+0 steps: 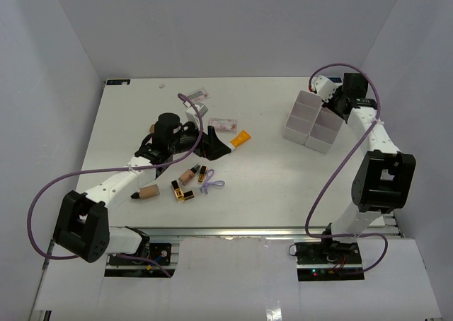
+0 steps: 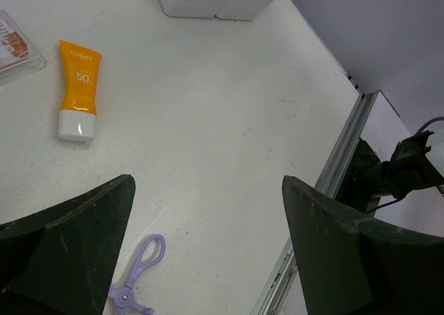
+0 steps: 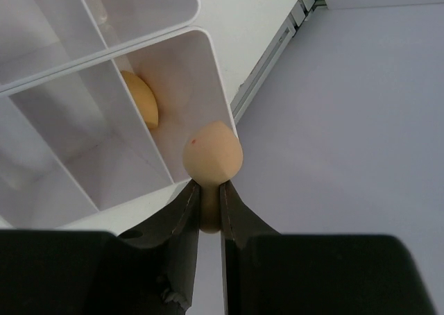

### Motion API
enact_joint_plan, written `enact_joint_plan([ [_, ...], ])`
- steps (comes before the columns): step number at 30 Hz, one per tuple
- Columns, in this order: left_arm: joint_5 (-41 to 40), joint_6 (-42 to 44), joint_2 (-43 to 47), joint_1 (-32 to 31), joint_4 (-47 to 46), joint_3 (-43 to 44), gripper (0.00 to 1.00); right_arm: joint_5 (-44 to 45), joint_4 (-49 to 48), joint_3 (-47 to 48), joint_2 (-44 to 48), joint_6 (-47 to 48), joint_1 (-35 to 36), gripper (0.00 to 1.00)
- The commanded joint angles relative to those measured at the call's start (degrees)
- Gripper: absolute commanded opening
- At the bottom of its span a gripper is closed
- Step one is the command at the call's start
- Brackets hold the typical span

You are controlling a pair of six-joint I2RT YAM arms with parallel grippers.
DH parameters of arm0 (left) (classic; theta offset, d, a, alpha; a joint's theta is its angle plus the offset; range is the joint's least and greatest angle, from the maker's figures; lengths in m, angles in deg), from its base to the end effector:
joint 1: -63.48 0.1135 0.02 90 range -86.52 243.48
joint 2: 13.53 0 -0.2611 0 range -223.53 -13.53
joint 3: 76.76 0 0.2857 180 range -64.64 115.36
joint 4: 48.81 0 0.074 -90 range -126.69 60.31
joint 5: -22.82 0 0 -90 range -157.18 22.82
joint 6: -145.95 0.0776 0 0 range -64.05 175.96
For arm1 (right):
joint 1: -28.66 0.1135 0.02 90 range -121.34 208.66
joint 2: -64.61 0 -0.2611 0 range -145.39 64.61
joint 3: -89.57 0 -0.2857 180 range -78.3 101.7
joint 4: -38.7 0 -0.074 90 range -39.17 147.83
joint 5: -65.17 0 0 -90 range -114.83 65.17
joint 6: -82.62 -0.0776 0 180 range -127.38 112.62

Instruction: Organize the makeup

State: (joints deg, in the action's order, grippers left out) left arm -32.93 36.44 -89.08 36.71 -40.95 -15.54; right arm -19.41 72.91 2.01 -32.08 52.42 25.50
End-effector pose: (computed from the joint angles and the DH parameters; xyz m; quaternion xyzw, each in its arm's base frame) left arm 0.3014 -0.2009 0.2435 0.2141 0.7812 -0.4342 0.3942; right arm 0.4527 -0.0323 0.2576 -0.4086 0.8016 -0.2631 0.3481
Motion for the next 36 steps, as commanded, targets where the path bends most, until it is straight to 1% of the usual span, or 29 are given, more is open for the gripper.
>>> enact_joint_plan([
  [1,0.9,0.4,1.9,-0.2,-0.2,2.3,0.98,0.3,-3.2,3.7,-2.4,2.0,-0.4,0.2],
  [8,0.8,0.5,1.9,-0.2,-0.3,2.2,0.98,-0.8,-3.6,4.1,-5.0,2.3,-0.4,0.24],
  [13,0.8,0.6,1.8,-0.2,-0.3,2.2,0.98,-0.4,-4.1,4.3,-6.3,2.4,-0.4,0.3],
  [20,0.6,0.7,1.7,-0.2,-0.2,2.2,0.98,-0.4,-4.1,4.2,-6.3,2.0,-0.4,0.48],
  [24,0.7,0.7,1.7,-0.2,-0.2,2.2,0.98,-0.6,-4.0,3.7,-5.6,1.7,-0.4,0.53],
  [30,0.6,0.7,1.8,-0.2,-0.2,2.2,0.98,-0.6,-3.8,4.0,-4.9,1.4,-0.4,0.56],
  [36,0.6,0.8,1.8,-0.2,-0.1,2.2,0.98,-1.9,-2.9,4.6,-3.7,0.9,-0.4,0.57],
])
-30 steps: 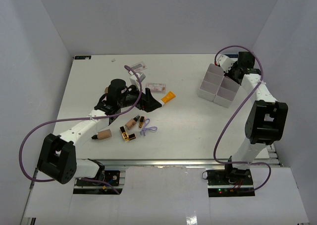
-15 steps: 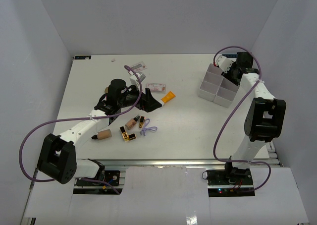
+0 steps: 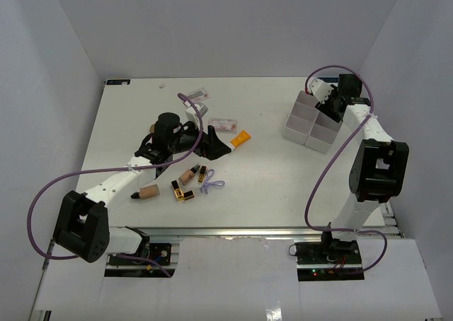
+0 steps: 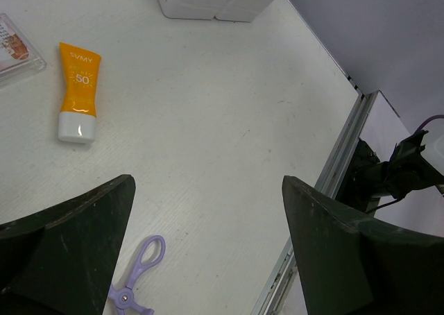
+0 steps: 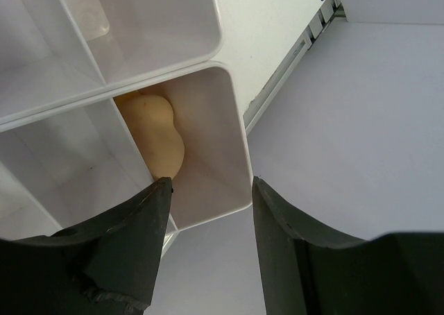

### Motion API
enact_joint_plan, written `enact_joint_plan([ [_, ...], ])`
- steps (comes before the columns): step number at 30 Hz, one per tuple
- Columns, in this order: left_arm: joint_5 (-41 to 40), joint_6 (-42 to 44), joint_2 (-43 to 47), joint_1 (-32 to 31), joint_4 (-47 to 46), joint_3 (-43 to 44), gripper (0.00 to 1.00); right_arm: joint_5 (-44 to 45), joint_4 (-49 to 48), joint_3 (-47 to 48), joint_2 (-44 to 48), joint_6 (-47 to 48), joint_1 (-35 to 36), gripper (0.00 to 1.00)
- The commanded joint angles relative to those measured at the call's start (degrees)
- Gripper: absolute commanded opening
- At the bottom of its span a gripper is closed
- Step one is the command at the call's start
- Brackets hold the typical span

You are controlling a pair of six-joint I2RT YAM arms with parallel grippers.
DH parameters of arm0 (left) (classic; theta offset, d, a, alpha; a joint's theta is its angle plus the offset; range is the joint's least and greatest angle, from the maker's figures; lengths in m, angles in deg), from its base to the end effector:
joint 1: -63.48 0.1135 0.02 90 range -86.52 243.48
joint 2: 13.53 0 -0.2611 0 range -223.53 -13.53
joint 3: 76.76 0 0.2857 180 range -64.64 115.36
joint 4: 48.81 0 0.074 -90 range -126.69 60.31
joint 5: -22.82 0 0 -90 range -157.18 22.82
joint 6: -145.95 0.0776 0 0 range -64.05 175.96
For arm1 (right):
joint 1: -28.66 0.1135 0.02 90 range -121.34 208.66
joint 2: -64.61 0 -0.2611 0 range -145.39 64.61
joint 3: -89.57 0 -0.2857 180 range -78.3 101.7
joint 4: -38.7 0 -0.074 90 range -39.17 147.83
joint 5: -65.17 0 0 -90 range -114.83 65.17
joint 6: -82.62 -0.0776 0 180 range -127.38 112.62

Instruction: Organize the makeup

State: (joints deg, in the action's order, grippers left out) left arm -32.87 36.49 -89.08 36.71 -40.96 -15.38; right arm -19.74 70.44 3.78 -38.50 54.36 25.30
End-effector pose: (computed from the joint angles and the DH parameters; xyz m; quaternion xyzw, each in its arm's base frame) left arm 0.3016 -0.2011 0.2446 0.2151 0.7801 -0.4346 0.3953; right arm 0.4751 -0.0348 0.2251 -0.4265 0.8015 -0.2584 0.3299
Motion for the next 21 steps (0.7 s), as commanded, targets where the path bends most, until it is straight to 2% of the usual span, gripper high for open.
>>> enact_joint_plan([
  [1,0.7,0.7,1.8,-0.2,-0.2,2.1,0.98,-1.9,-0.1,2.9,3.0,-1.3,-0.2,0.57],
  [4,0.6,0.7,1.9,-0.2,-0.2,2.1,0.98,-5.2,1.6,3.6,5.1,-3.8,-0.2,0.57],
  [10,0.5,0.7,1.9,-0.2,-0.2,2.1,0.98,-18.0,9.4,5.2,11.1,-12.7,-0.2,0.56],
  [12,0.6,0.7,1.7,-0.2,-0.2,2.1,0.98,-25.4,13.2,3.7,13.4,-16.8,-0.2,0.56],
  [14,0.5,0.6,1.5,-0.2,-0.2,2.1,0.98,-36.5,15.8,-0.3,17.0,-20.2,-0.2,0.56],
  [18,0.2,0.3,0.6,-0.2,0.0,2.0,0.98,-57.8,18.9,-9.5,23.9,-21.7,0.1,0.57],
  [21,-1.1,0.4,-0.4,-0.2,0.8,2.4,0.98,-65.6,19.5,-16.0,27.1,-22.0,1.1,0.58],
])
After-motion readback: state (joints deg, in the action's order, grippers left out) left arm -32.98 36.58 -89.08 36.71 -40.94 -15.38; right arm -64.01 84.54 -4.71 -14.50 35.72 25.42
